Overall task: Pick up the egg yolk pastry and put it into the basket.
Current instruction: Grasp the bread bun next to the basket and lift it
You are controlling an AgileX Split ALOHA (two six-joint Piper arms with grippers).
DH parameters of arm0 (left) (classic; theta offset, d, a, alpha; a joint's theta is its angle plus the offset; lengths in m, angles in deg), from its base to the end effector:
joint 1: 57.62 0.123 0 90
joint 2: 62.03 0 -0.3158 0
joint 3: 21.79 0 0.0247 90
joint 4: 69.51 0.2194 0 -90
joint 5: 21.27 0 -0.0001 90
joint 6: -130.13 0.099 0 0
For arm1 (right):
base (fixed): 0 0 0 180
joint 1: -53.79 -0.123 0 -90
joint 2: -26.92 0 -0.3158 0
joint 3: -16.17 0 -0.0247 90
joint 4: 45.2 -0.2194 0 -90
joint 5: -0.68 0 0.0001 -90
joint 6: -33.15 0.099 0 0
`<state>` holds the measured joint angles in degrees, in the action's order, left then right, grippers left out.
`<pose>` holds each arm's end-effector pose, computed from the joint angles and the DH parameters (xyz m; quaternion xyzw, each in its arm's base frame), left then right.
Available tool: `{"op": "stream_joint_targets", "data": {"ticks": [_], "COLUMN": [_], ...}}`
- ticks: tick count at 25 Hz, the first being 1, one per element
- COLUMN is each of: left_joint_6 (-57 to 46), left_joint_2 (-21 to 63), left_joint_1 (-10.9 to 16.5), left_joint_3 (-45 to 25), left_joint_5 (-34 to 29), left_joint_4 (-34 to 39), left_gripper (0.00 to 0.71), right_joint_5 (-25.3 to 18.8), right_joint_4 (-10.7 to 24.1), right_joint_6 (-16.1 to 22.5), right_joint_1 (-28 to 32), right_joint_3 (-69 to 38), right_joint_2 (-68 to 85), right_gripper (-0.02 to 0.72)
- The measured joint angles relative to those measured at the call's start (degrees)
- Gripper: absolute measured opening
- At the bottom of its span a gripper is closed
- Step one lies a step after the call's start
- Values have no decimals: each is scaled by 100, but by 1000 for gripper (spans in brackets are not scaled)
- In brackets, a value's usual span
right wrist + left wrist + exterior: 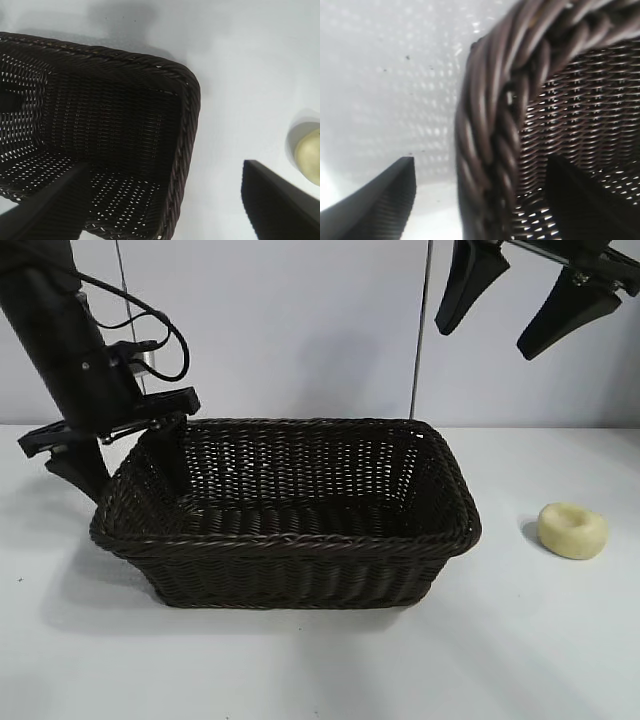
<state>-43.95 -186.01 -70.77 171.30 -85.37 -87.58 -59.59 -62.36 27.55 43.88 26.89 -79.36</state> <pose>0.3836 -0.1180 0.2352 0.1019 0.9833 -0.1466 0.0340 0.3405 0.0853 0.3429 -0.0857 0.9642 0.1499 0.2015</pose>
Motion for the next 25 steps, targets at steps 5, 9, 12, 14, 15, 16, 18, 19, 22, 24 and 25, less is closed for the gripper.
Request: {"op": "stream_joint_targets", "data": {"ticks": [5, 9, 12, 14, 15, 16, 18, 19, 22, 24, 25], "left_joint_6": [0, -48, -60, -64, -64, -64, -66, -66, -66, -66, -66], "left_joint_2": [627, 1083, 1306, 1408, 1443, 1470, 1490, 1490, 1490, 1490, 1490], "left_joint_1": [0, 0, 0, 0, 0, 0, 0, 0, 0, -5, -3], "left_joint_3": [0, 0, 0, 0, 0, 0, 0, 0, 0, -22, -64], "left_joint_5": [-187, -387, -478, -478, -472, -467, -467, -467, -388, -217, -110], "left_joint_4": [3, -48, -378, -673, -780, -887, -1084, -1149, -1386, -1649, -1799], "left_gripper": [542, 542, 542, 542, 542, 542, 542, 542, 542, 542, 542], "right_joint_5": [0, 0, 0, 0, 0, 0, 0, 0, 0, 0, 0], "right_joint_4": [0, 0, 0, 0, 0, 0, 0, 0, 0, 0, 0], "right_joint_6": [0, 0, 0, 0, 0, 0, 0, 0, 0, 0, 0], "right_joint_1": [0, 0, 0, 0, 0, 0, 0, 0, 0, 0, 0], "right_joint_3": [0, 0, 0, 0, 0, 0, 0, 0, 0, 0, 0], "right_joint_2": [0, 0, 0, 0, 0, 0, 0, 0, 0, 0, 0], "right_gripper": [590, 590, 590, 590, 590, 590, 590, 590, 590, 590, 590]}}
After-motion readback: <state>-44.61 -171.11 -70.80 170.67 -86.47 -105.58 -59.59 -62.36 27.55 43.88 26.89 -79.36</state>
